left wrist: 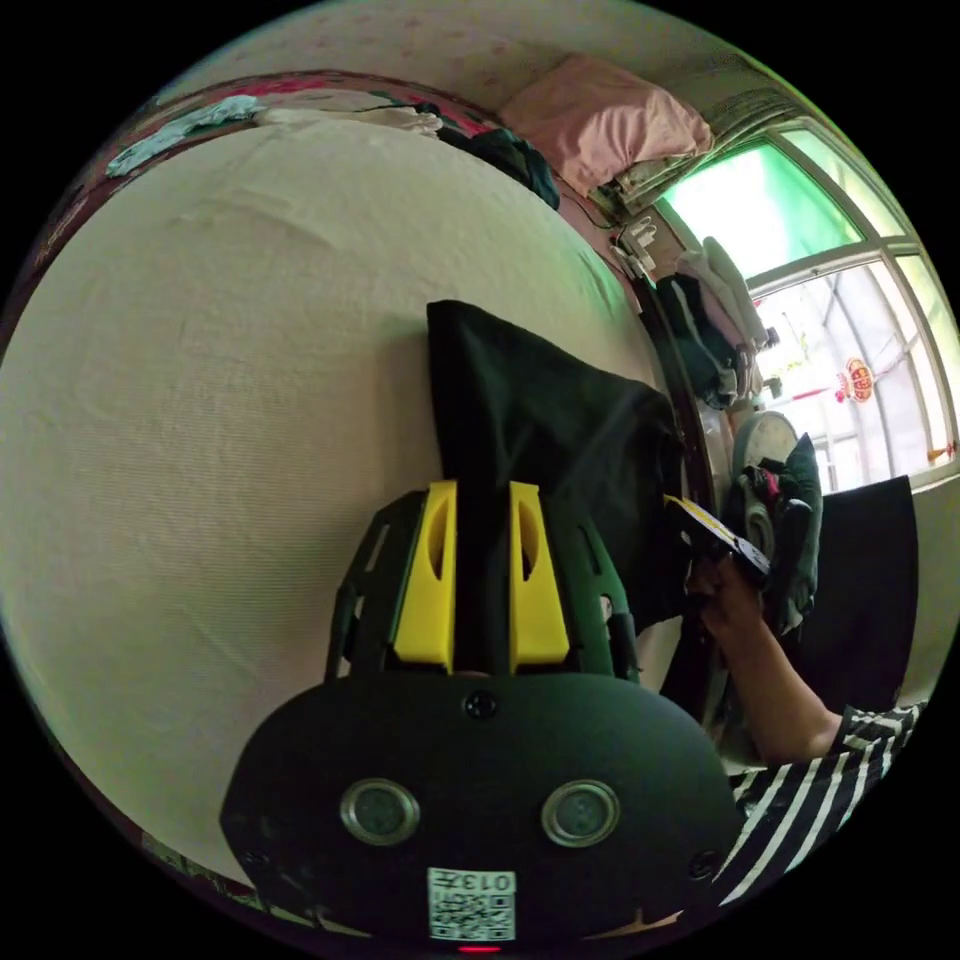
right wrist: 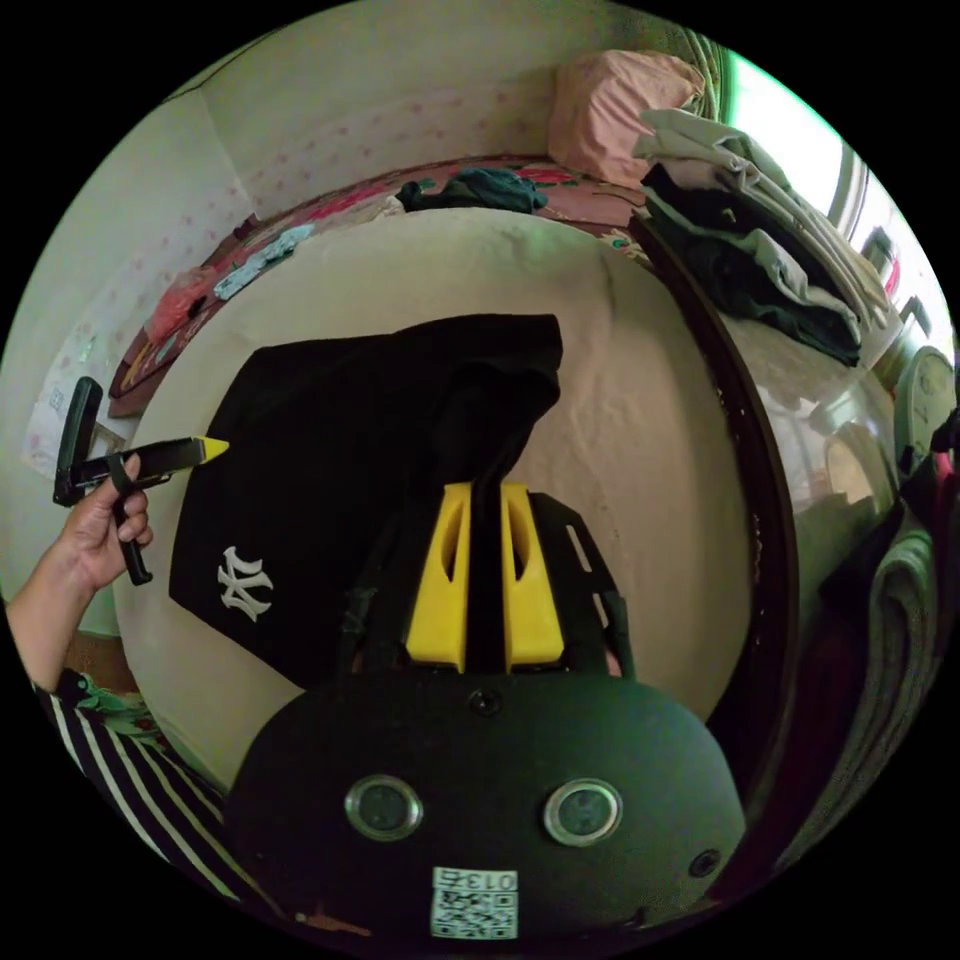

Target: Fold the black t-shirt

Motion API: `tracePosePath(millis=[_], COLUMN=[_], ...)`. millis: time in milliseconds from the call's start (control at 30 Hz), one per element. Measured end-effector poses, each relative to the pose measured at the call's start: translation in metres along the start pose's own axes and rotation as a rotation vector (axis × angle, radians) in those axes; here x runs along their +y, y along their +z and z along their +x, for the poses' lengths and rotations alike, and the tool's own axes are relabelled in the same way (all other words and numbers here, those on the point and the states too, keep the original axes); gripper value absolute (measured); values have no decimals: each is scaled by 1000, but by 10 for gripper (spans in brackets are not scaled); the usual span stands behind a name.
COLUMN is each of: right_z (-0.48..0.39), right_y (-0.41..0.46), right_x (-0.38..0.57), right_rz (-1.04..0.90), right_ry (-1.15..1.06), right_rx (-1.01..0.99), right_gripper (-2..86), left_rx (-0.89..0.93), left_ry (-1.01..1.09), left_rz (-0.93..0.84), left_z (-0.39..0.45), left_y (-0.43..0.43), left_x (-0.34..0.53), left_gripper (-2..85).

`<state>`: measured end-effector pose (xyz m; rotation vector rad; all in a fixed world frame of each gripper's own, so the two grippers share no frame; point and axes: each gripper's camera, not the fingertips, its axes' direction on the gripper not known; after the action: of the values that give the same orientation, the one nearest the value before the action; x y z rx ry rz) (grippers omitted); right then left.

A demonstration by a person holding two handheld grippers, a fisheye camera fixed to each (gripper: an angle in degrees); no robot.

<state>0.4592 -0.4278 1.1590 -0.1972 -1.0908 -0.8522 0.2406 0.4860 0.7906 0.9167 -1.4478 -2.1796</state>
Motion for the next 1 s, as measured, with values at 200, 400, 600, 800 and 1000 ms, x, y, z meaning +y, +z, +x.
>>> tracePosePath(millis=[200,400,600,800,1000], right_z=[-20,-56,-36,30,142], right_y=[-36,-105,-189,-287,-361], right_x=[-7,-7,-24,-66,-130], right_rz=[-2,128,235,309,346], right_ry=[-106,-272,-276,-321,-328], right_rx=[117,207,231,275,356], right_gripper=[35,32,33,33,32], left_rx=[186,257,346,450,489], left_ry=[4,155,292,403,503], left_rz=[34,115,207,277,364], left_z=[20,77,143,234,357], left_y=[-3,-27,-43,-33,9], left_x=[-3,-2,-16,-63,-134], left_gripper=[16,10,9,11,11])
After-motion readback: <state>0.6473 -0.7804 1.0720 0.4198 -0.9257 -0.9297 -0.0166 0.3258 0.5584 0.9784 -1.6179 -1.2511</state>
